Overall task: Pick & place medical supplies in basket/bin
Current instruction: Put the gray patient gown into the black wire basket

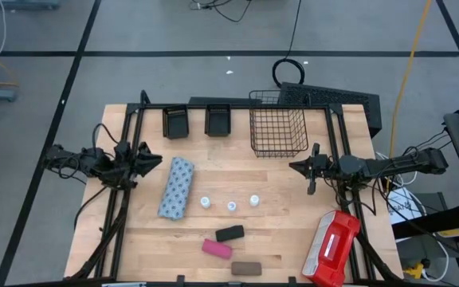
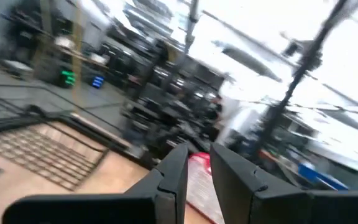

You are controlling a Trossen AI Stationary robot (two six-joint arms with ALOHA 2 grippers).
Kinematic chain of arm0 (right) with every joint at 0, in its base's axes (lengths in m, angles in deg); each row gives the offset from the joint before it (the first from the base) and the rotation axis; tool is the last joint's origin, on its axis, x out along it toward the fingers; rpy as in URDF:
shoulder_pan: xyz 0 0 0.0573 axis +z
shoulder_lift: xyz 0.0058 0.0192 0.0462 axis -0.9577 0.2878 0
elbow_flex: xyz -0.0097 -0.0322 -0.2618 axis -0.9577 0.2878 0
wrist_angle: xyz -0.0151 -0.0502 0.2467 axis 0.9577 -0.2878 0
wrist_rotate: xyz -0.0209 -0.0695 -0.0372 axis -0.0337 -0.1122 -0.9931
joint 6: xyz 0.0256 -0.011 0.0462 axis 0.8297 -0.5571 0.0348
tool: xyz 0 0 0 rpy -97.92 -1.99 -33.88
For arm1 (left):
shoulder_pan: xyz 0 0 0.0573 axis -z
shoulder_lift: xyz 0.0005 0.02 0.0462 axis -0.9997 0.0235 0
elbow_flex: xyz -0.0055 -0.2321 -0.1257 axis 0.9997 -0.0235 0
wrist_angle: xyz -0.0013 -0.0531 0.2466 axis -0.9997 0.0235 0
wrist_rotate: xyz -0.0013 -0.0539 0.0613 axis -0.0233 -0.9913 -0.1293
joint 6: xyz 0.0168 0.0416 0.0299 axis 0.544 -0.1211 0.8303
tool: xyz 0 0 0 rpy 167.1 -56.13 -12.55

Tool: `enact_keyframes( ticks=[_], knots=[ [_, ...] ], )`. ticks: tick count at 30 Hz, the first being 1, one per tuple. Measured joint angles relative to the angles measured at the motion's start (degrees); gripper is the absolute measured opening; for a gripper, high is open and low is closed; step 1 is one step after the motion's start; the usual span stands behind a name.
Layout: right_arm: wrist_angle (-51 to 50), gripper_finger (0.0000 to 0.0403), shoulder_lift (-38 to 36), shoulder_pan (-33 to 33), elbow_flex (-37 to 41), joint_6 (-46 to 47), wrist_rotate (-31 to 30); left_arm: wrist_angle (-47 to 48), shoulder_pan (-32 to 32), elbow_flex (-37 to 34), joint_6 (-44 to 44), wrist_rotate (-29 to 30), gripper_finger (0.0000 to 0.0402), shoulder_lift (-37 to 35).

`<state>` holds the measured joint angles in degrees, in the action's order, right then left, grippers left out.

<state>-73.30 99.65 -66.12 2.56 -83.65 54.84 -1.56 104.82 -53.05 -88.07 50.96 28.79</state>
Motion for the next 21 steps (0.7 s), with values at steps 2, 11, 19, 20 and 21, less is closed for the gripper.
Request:
enact_keyframes(
  ticks=[2, 11, 19, 20, 21],
  knots=[
    [0.0, 0.0004, 0.0, 0.0, 0.0, 0.0, 0.0, 0.0, 0.0, 0.0, 4.6, -0.1, 0.0076, 0.0],
    [0.0, 0.0004, 0.0, 0.0, 0.0, 0.0, 0.0, 2.3, 0.0, 0.0, -8.2, 10.1, 0.0098, 1.8],
    [0.0, 0.0004, 0.0, 0.0, 0.0, 0.0, 0.0, 2.6, 0.0, 3.6, -18.3, 5.9, 0.0254, 10.8],
    [0.0, 0.0004, 0.0, 0.0, 0.0, 0.0, 0.0, 4.3, 0.0, 4.8, -19.1, 4.1, 0.0274, 12.1],
    [0.0, 0.0004, 0.0, 0.0, 0.0, 0.0, 0.0, 6.7, 0.0, 6.3, -20.2, 2.3, 0.0291, 13.3]
  ],
)
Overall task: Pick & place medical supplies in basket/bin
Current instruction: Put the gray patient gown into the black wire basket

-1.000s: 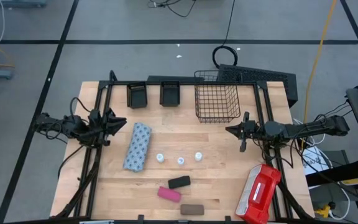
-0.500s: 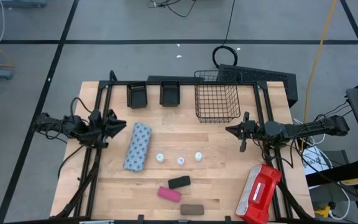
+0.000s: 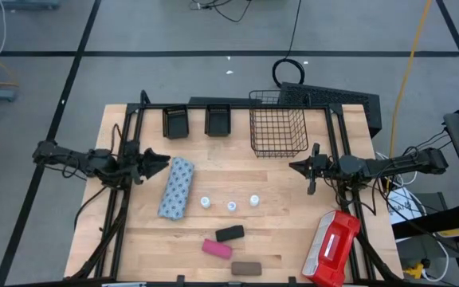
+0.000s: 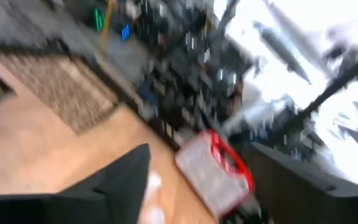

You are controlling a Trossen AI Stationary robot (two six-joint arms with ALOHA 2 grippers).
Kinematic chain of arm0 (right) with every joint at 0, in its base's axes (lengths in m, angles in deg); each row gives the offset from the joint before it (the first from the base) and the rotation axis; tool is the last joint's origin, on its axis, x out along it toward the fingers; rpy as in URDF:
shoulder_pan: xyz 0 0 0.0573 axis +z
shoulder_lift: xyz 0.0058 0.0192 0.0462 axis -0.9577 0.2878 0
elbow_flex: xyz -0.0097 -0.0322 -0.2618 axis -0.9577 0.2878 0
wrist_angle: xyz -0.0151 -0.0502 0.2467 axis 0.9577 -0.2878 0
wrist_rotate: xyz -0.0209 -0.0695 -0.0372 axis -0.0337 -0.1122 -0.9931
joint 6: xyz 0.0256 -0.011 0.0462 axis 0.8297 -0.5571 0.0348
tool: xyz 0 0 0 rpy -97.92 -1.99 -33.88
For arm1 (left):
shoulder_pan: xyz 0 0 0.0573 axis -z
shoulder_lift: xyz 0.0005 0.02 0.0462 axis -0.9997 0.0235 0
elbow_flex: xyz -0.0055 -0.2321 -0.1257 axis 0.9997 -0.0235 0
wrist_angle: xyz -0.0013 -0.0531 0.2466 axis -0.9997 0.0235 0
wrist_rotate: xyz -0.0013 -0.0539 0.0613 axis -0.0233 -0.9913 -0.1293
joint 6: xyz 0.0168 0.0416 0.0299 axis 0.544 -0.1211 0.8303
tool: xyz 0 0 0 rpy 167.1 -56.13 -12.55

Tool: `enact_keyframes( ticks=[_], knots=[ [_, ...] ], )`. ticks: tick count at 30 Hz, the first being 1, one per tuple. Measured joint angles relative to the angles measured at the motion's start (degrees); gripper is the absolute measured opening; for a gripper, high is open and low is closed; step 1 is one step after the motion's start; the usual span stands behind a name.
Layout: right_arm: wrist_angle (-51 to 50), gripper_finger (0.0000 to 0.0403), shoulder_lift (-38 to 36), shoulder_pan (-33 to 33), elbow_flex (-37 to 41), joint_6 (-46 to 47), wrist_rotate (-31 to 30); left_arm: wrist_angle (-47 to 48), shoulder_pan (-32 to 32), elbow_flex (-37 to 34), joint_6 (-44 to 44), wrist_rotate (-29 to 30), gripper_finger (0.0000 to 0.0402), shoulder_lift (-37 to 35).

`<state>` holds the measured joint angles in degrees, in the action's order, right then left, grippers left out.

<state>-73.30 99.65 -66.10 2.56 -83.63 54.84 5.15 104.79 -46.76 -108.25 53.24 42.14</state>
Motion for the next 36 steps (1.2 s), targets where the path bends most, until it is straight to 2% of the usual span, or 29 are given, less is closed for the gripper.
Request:
enact_keyframes(
  ticks=[3, 7, 11, 14, 17, 26, 31, 36],
  knots=[
    [0.0, 0.0004, 0.0, 0.0, 0.0, 0.0, 0.0, 11.5, 0.0, 5.8, -4.5, -3.7, 0.0327, 3.7],
    [0.0, 0.0004, 0.0, 0.0, 0.0, 0.0, 0.0, 30.3, 0.0, 12.3, -14.7, -4.5, 0.0347, 9.2],
    [0.0, 0.0004, 0.0, 0.0, 0.0, 0.0, 0.0, 42.6, 0.0, 13.5, -25.5, -5.9, 0.0349, 15.1],
    [0.0, 0.0004, 0.0, 0.0, 0.0, 0.0, 0.0, 45.5, 0.0, 12.2, -31.5, -9.8, 0.0349, 19.6],
    [0.0, 0.0004, 0.0, 0.0, 0.0, 0.0, 0.0, 42.6, 0.1, 10.0, -32.7, -11.7, 0.0349, 23.6],
    [0.0, 0.0004, 0.0, 0.0, 0.0, 0.0, 0.0, 32.4, 1.7, 4.8, -38.6, -11.6, 0.0349, 31.1],
    [0.0, 0.0004, 0.0, 0.0, 0.0, 0.0, 0.0, 21.8, 2.8, 2.1, -38.8, -10.9, 0.0349, 33.9],
    [0.0, 0.0004, 0.0, 0.0, 0.0, 0.0, 0.0, 15.3, 3.9, 0.0, -38.2, -9.0, 0.0349, 37.9]
  ],
)
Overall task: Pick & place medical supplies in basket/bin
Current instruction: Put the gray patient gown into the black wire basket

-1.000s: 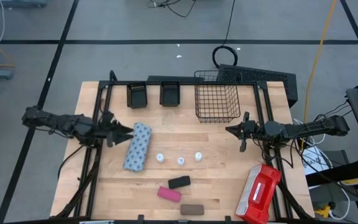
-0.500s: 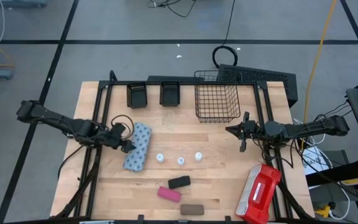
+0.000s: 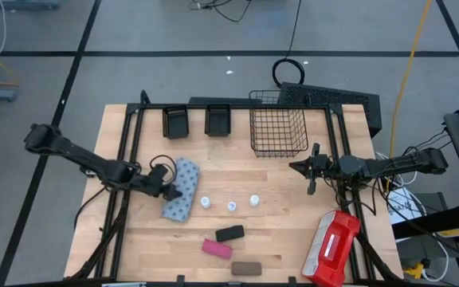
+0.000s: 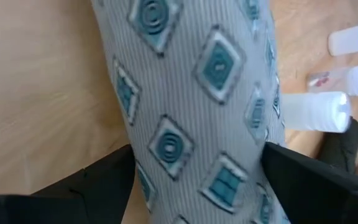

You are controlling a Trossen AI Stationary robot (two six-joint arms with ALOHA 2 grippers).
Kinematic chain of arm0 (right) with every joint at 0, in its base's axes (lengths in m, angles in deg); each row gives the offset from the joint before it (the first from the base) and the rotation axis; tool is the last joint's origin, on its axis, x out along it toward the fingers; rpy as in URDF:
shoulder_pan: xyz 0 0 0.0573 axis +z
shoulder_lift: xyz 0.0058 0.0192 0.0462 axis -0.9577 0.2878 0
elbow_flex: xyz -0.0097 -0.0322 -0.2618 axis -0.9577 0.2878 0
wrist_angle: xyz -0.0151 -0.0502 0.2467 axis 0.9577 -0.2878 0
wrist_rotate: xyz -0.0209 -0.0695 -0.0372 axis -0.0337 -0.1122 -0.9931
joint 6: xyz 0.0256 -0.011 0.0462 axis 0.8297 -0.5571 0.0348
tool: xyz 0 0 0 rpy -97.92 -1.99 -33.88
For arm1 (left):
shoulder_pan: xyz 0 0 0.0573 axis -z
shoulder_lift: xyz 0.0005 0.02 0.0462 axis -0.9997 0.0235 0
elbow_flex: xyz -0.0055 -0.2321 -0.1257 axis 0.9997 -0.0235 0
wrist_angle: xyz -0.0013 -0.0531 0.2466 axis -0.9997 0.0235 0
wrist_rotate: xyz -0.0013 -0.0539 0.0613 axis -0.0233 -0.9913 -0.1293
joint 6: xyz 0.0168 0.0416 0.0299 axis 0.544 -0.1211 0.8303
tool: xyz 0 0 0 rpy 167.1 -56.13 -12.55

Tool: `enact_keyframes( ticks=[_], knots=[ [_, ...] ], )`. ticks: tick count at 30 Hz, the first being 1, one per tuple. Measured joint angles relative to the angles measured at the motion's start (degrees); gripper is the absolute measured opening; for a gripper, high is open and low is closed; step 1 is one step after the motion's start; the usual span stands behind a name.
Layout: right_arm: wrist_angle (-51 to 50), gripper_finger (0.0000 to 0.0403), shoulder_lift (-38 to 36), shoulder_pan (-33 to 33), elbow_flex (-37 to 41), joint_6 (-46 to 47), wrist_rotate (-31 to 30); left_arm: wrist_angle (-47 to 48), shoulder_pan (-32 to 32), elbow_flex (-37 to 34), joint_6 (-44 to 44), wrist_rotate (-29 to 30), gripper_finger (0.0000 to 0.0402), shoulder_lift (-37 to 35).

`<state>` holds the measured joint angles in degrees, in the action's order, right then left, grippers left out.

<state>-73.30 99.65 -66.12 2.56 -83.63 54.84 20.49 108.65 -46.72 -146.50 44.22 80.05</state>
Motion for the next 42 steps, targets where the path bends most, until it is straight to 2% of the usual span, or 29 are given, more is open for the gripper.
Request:
enact_keyframes(
  ticks=[5, 10, 13, 16, 23, 27, 32, 42],
  knots=[
    [0.0, 0.0004, 0.0, 0.0, 0.0, 0.0, 0.0, -7.7, 0.1, -2.7, -0.7, -0.2, 0.0349, 5.3],
    [0.0, 0.0004, 0.0, 0.0, 0.0, 0.0, 0.0, -11.7, 0.1, -3.2, 0.0, 0.3, 0.0349, 9.6],
    [0.0, 0.0004, 0.0, 0.0, 0.0, 0.0, 0.0, -14.2, 0.1, -3.3, 2.4, 0.4, 0.0335, 11.3],
    [0.0, 0.0004, 0.0, 0.0, 0.0, 0.0, 0.0, -15.9, 0.1, -3.4, 3.6, 0.3, 0.0294, 11.8],
    [0.0, 0.0004, 0.0, 0.0, 0.0, 0.0, 0.0, -15.2, 0.1, -3.4, 2.1, 0.7, 0.0153, 11.9],
    [0.0, 0.0004, 0.0, 0.0, 0.0, 0.0, 0.0, -15.2, 0.1, -3.4, 2.1, 1.2, 0.0095, 11.7],
    [0.0, 0.0004, 0.0, 0.0, 0.0, 0.0, 0.0, -18.3, 0.1, -3.5, 5.3, 3.6, 0.0090, 9.1],
    [0.0, 0.0004, 0.0, 0.0, 0.0, 0.0, 0.0, -14.7, -1.1, 0.7, 15.2, 7.2, 0.0090, -0.2]
  ],
)
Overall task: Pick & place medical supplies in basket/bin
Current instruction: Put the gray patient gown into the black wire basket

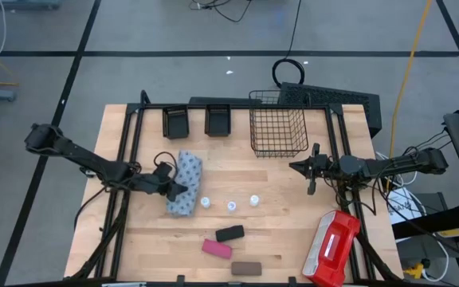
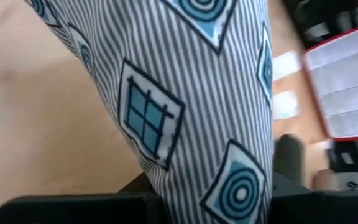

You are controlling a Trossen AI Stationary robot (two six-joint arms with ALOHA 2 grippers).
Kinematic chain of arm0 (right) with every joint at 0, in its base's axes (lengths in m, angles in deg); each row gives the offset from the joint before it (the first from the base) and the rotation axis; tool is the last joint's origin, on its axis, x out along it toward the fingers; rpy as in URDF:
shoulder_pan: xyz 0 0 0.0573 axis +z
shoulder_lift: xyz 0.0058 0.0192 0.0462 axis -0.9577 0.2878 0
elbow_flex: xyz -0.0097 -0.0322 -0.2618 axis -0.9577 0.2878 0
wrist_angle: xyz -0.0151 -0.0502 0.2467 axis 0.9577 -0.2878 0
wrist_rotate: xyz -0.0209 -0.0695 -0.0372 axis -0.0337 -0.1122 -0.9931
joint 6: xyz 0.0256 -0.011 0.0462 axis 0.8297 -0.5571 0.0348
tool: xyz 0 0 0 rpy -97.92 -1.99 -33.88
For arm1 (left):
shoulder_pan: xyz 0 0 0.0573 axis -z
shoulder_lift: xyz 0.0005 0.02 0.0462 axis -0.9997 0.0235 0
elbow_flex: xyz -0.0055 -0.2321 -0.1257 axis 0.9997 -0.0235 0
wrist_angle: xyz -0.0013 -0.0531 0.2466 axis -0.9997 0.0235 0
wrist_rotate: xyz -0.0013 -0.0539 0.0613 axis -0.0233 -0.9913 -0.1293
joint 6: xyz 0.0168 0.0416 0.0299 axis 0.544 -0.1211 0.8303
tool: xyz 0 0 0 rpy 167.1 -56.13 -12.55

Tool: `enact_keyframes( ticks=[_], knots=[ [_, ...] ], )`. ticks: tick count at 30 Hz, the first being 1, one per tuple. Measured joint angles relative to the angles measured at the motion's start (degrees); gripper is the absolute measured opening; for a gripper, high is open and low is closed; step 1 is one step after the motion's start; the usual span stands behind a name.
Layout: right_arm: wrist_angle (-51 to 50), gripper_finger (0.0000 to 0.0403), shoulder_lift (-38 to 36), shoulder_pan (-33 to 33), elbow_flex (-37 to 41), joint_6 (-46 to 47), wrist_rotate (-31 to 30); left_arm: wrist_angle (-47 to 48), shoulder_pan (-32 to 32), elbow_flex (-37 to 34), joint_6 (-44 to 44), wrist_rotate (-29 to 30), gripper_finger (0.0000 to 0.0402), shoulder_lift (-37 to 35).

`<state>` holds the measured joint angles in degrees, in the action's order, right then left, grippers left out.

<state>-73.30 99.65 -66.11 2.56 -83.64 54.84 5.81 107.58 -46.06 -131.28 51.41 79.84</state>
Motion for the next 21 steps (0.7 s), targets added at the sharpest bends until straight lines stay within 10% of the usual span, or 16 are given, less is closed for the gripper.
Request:
enact_keyframes(
  ticks=[21],
  knots=[
    [0.0, 0.0004, 0.0, 0.0, 0.0, 0.0, 0.0, -11.9, -1.4, 13.9, 51.9, 7.4, 0.0105, 2.3]
  ],
)
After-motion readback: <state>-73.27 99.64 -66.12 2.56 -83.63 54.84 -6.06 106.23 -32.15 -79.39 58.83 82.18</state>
